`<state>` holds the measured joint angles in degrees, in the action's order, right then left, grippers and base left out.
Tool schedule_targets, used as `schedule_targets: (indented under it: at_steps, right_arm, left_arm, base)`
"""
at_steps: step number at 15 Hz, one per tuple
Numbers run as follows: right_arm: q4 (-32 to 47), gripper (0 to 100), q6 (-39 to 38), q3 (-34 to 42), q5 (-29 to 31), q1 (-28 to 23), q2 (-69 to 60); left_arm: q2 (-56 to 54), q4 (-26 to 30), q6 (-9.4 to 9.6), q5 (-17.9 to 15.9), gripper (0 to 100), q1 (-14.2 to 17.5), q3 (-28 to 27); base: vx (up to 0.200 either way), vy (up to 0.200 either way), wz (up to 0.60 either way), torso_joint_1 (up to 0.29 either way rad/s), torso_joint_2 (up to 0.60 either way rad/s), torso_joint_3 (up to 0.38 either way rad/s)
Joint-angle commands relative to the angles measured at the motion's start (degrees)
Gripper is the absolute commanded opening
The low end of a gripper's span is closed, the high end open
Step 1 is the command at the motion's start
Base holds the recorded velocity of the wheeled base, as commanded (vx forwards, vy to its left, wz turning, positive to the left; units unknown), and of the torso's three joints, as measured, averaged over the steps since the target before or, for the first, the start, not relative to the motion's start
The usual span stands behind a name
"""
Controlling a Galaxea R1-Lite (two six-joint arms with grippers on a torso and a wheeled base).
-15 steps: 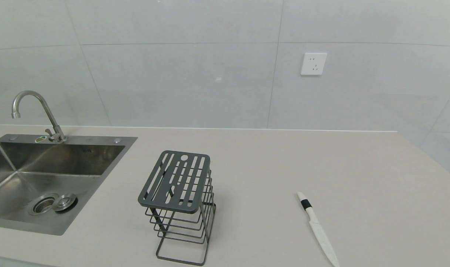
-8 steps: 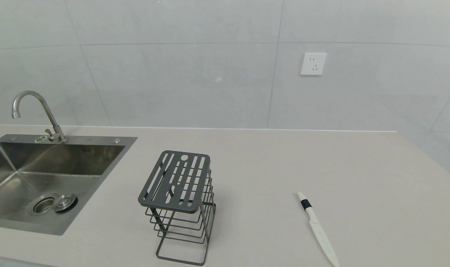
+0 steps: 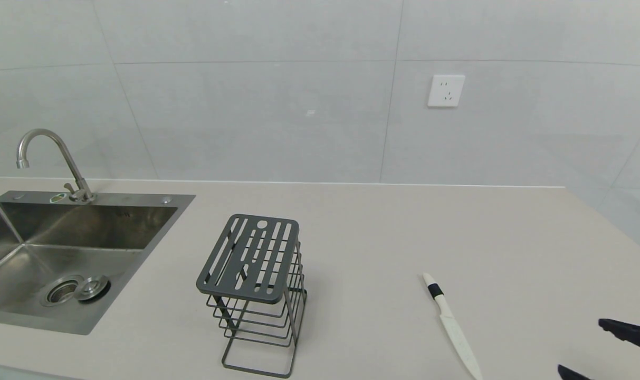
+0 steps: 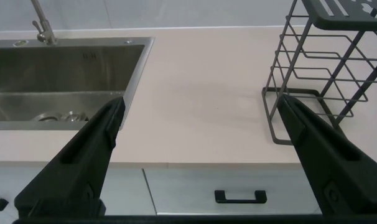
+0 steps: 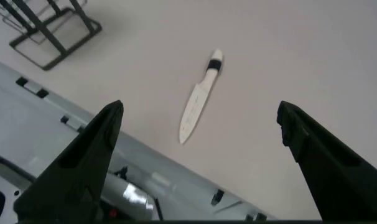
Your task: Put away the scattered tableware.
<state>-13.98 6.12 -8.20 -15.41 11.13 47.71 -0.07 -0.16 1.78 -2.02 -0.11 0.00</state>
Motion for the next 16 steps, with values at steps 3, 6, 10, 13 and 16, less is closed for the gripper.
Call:
schedule_targets:
  at_steps: [3, 6, 10, 13, 16]
  right_arm:
    - [-5.35, 100, 2.14, -1.20, -0.06, 1.26, 19.35]
    - [-10.19, 100, 2.58, -1.82, 0.12, 2.93, 26.91]
    - [-12.65, 100, 2.14, -6.91, 0.20, 2.41, 38.86]
    - [-14.05, 100, 2.23, -11.22, 1.35, 3.55, 45.54]
    - [-13.97, 100, 0.91, -13.42, 5.48, 4.60, 48.88]
  left_arm:
    - [0.07, -0.02, -0.02, 0.00, 100, -0.07, 0.00]
    - [0.07, -0.02, -0.02, 0.00, 100, 0.02, 0.00]
    - [0.07, -0.02, -0.02, 0.00, 100, -0.07, 0.00]
    - [0.07, -0.02, -0.02, 0.00, 100, -0.07, 0.00]
    - [0.07, -0.02, -0.02, 0.00, 100, -0.07, 0.00]
  base:
    - [0.000, 0.000, 0.00, 0.000, 0.00, 0.000]
    - [0.000, 0.000, 0.00, 0.000, 0.00, 0.000]
    - [0.000, 0.000, 0.00, 0.000, 0.00, 0.000]
    - [0.000, 0.000, 0.00, 0.000, 0.00, 0.000]
    - [0.000, 0.000, 0.00, 0.000, 0.00, 0.000]
